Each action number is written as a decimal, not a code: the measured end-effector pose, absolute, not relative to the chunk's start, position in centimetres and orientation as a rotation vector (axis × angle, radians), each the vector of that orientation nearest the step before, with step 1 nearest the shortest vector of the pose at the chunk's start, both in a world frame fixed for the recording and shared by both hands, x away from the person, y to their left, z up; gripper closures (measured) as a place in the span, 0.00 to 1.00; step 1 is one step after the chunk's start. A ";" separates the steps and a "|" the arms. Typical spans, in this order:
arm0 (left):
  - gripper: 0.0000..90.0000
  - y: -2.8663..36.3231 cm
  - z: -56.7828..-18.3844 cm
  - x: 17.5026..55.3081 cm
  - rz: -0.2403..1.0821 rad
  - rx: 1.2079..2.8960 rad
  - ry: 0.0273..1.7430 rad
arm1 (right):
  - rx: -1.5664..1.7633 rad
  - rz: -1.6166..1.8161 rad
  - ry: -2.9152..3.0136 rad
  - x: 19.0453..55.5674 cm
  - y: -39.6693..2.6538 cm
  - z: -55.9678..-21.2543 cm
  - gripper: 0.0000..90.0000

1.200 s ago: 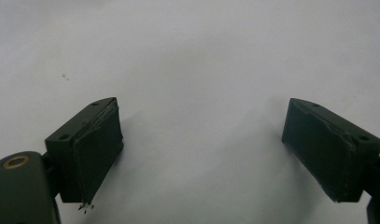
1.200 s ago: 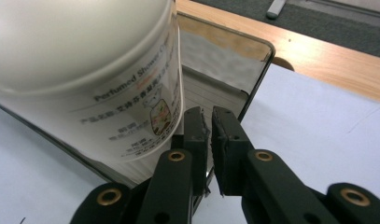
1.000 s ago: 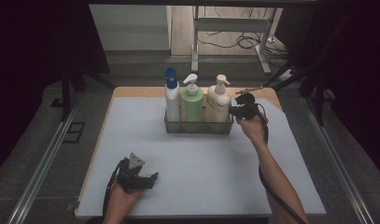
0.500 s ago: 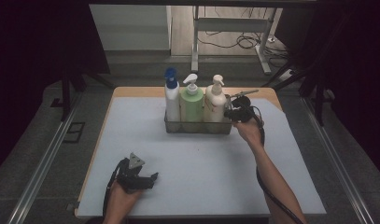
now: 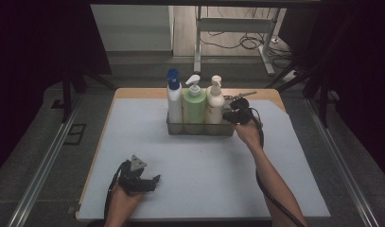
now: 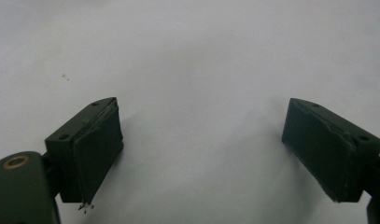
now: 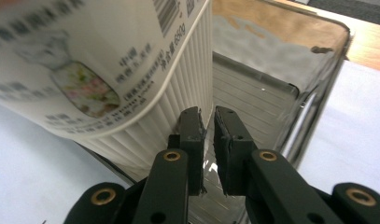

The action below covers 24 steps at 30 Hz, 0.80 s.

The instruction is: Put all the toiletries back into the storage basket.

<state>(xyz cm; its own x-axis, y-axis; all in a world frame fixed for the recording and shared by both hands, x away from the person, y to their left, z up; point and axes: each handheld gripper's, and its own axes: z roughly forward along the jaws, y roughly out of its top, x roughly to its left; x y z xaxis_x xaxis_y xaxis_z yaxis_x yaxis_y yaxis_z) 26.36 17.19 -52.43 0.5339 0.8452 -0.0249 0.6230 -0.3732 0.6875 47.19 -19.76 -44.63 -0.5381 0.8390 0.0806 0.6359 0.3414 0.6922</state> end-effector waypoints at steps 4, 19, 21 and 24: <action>0.13 17.2 -52.4 26.4 0.441 2.123 1.183 | 1.312 0.999 2.329 47.1 -19.3 -44.8 0.90; 0.13 17.2 -52.4 26.4 0.439 2.122 1.185 | 1.307 1.011 2.330 46.4 -18.7 -44.7 0.96; 0.13 17.2 -52.4 26.4 0.438 2.123 1.184 | 1.305 1.004 2.327 46.3 -18.5 -44.7 0.96; 0.13 17.2 -52.4 26.4 0.439 2.122 1.185 | 1.311 1.009 2.322 46.3 -18.6 -44.7 0.96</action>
<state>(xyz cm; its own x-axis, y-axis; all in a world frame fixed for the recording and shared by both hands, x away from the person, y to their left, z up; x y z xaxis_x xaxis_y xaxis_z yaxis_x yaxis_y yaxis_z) 26.38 17.19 -52.43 0.5337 0.8452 -0.0264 0.6242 -0.3727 0.6866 46.26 -18.57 -44.73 -0.5439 0.8348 0.0848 0.6317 0.3409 0.6962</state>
